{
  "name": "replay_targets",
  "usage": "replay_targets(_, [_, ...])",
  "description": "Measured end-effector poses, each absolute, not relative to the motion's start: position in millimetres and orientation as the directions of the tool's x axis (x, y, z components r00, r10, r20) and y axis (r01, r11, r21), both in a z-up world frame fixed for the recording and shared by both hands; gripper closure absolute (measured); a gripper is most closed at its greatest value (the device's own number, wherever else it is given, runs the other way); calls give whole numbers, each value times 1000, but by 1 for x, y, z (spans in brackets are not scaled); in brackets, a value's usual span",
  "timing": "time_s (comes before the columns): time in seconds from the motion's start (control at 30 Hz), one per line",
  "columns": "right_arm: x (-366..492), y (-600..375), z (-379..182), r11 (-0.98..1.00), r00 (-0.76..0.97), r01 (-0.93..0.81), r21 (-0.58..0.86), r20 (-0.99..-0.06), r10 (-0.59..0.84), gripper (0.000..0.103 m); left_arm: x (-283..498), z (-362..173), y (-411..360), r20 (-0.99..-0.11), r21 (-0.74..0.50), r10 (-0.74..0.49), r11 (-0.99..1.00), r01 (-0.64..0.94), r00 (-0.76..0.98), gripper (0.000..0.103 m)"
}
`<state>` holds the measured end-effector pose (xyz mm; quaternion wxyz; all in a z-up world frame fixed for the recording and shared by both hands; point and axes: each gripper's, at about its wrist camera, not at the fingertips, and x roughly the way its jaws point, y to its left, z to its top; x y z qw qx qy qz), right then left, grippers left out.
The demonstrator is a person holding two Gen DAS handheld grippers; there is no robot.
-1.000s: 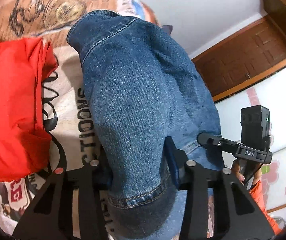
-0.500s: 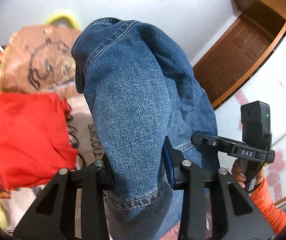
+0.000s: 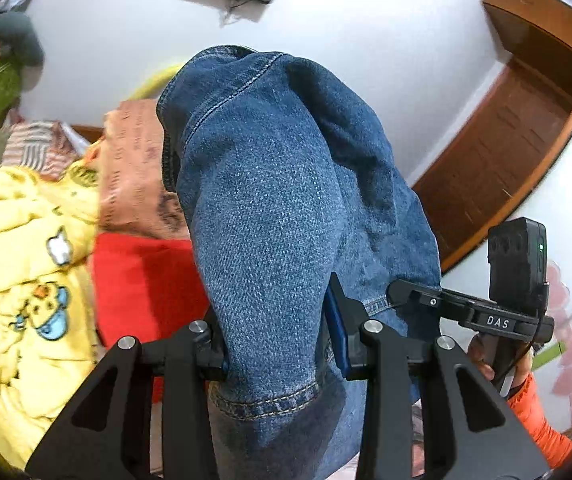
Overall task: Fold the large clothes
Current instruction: 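Grasp the folded jacket with both grippers and lift it, then lower the folded jacket onto the bed beside the yellow blanket and release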
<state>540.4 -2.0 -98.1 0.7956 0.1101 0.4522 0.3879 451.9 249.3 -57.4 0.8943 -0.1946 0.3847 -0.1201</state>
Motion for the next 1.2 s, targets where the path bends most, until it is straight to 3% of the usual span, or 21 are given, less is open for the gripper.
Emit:
replay_targets(0.2, [575,44,-158,679,204,-473,562,-679,705,70,473,-116,293,-699,-474,-345,879,-46,626,67])
replay_targets(0.4, [616,82,-251,751,119,-372,545,-774,621,67,514,-221,325,-802,-456,-301,867,-203,516,66])
replay_targets(0.47, [625,86,-268,755,129,-381,533,-778,615,64,518,-244,331,-814,-432,-266,871,-233,516,60])
replay_targets(0.63, [624,92,-262,754,139,-448,481,-796,590,60,511,-242,329,-808,-403,-231,888,-222,542,54])
replay_targets(0.8, [597,83,-231,767,210,-500,401,-803,557,59,492,-212,314,-831,-257,-97,940,-223,547,54])
replay_targets(1.0, [563,81,-196,773,390,-581,255,-747,539,59,460,-177,284,-787,-86,18,987,-139,617,54])
replay_targets(1.1, [551,92,-194,755,419,-625,196,-732,537,55,442,-166,264,-758,-36,34,995,-94,651,47])
replay_targets(1.2, [541,105,-208,742,411,-652,154,-751,517,45,433,-168,253,-752,-9,45,997,-79,657,36])
